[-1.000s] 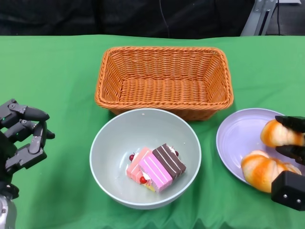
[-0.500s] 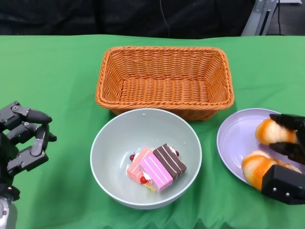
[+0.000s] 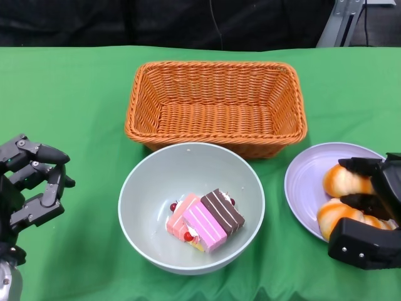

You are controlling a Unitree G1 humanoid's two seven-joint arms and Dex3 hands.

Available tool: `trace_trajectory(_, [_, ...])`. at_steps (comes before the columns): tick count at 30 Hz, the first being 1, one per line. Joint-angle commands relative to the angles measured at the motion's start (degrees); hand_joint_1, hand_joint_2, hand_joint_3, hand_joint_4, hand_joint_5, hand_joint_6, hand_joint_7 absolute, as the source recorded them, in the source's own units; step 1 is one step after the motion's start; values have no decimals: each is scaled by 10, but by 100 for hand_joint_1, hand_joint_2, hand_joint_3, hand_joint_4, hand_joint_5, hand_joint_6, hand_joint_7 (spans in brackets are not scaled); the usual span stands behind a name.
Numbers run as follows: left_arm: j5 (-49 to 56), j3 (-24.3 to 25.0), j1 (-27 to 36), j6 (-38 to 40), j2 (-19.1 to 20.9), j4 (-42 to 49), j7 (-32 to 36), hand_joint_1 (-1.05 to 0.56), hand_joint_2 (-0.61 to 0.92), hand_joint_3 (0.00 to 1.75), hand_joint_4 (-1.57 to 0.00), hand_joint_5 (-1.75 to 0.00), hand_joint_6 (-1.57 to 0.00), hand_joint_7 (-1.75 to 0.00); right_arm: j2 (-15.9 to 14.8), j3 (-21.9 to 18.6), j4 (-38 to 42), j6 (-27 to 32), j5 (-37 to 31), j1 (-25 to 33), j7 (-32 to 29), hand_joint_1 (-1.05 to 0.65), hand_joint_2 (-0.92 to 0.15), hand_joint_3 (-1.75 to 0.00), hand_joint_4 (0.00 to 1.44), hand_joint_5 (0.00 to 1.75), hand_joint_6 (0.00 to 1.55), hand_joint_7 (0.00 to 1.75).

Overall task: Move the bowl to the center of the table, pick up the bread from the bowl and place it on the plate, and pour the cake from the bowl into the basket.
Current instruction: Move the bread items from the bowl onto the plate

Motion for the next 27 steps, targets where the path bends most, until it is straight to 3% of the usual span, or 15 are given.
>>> trace_trajectory(1, [-2,3,8,1,10,-6,-2,-4,51,107,-81,-145,-92,-109,-1,5,10,6,9,-6,15,-19,-84,0,72,139,120,0])
trace_trajectory(9, [6,2,8,0,12,-3,3,-5,52,107,-81,-143,-93,-108,-1,11,14,23,11,-9,30,-21,-86,-1,74,129,117,0])
trace_trajectory(12, [12,2,8,-1,12,-2,5,-5,52,107,-82,-143,-92,-109,-1,13,12,29,15,-8,33,-24,-89,-1,73,118,111,0])
trace_trajectory(15, [9,2,7,1,10,-3,2,-5,51,107,-82,-143,-92,-109,-3,22,4,52,7,-8,29,-27,-91,0,70,90,95,0])
trace_trajectory(18, [4,3,5,5,7,0,2,-5,51,107,-81,-143,-92,-109,-4,29,-5,68,4,-7,25,-32,-92,-1,76,28,79,0])
trace_trajectory(19, [7,2,6,5,7,0,4,-5,51,107,-81,-143,-92,-109,-4,30,-8,73,4,-7,25,-34,-92,-1,75,19,75,0])
trace_trajectory(21, [12,0,6,2,7,1,6,-5,52,107,-82,-144,-92,-109,-4,32,-15,82,5,-6,29,-38,-92,-1,70,8,69,0])
trace_trajectory(27, [7,2,5,1,3,2,3,-3,51,108,-81,-146,-91,-111,-6,35,-30,94,9,-3,39,-46,-92,-2,65,1,62,0])
